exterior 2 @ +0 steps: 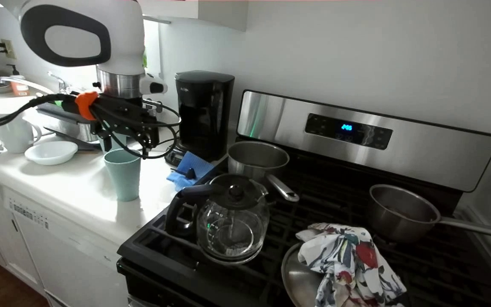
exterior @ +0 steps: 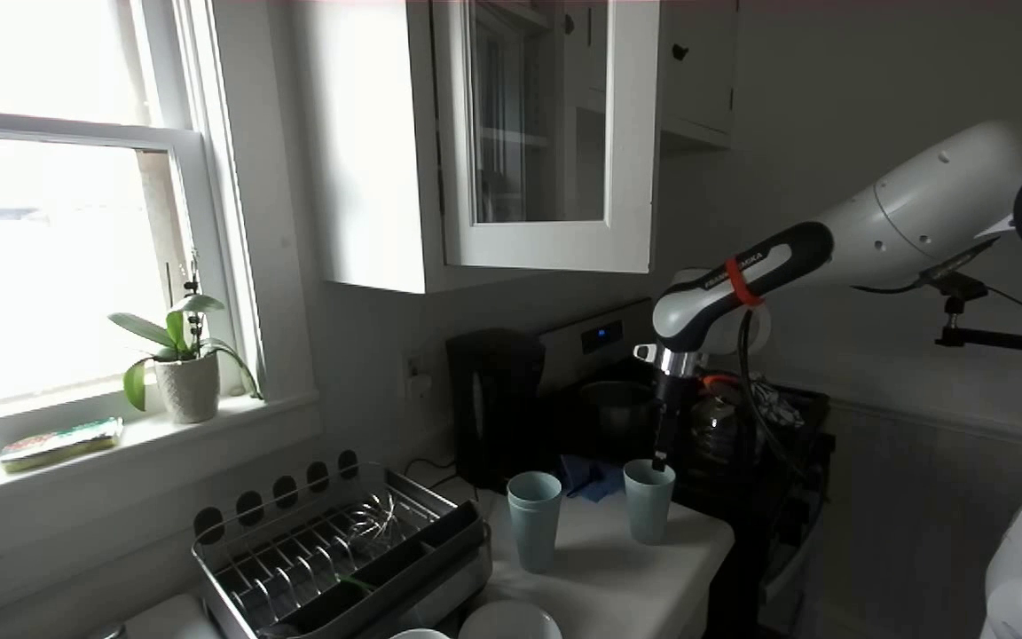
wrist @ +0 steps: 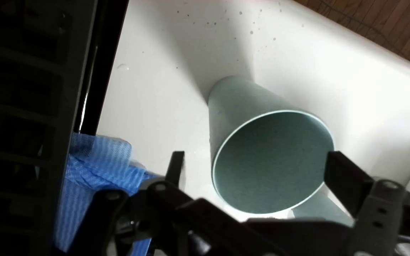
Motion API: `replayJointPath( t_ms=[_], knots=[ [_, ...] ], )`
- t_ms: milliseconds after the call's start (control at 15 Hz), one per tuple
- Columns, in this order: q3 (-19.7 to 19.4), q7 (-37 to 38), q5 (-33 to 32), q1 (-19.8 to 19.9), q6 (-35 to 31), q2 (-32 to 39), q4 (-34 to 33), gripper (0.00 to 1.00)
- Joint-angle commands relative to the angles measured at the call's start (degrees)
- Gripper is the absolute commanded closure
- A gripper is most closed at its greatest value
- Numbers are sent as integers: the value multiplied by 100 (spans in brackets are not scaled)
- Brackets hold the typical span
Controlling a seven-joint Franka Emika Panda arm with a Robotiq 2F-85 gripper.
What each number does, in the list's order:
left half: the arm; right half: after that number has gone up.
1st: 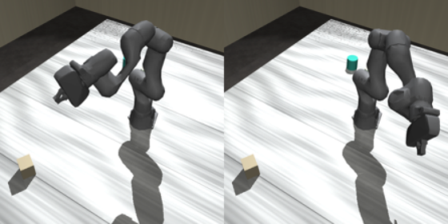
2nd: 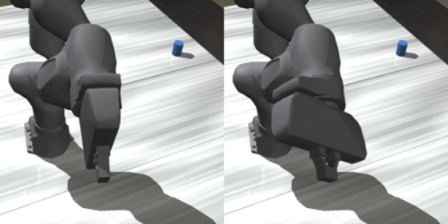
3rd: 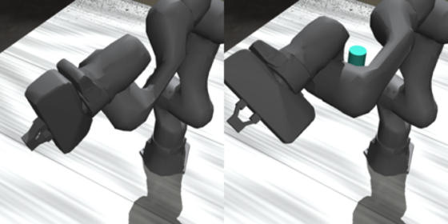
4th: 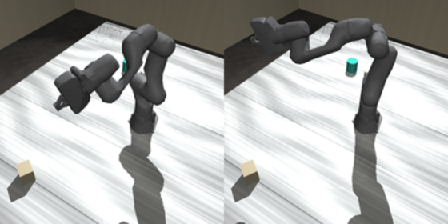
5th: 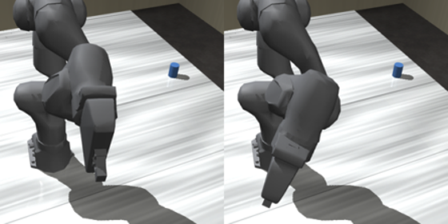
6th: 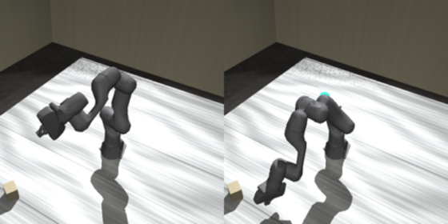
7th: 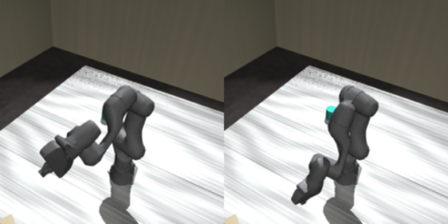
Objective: Open the glass cabinet door, pick up one blue cup and place it on the bottom shelf of the cabinet door
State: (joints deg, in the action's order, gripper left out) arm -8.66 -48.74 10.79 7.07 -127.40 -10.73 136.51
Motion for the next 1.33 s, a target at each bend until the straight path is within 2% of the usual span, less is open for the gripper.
replayJointPath(
  t_ms=[0,133,200,267,333,600,933,1000,1267],
  knots=[
    [-83,130,-186,-32,-437,99,80,0],
    [-99,127,-131,-43,-665,187,120,0],
    [-102,118,-114,-48,-735,241,136,7],
    [-108,84,-58,-57,-776,287,145,26],
    [-106,83,-45,-56,-830,325,162,34],
    [-95,59,-17,-49,-968,424,204,62],
    [-131,-27,60,-30,-807,305,61,97],
    [-141,-37,79,-30,-789,285,34,100],
    [-204,-119,185,-44,-681,203,-95,99]
  ],
)
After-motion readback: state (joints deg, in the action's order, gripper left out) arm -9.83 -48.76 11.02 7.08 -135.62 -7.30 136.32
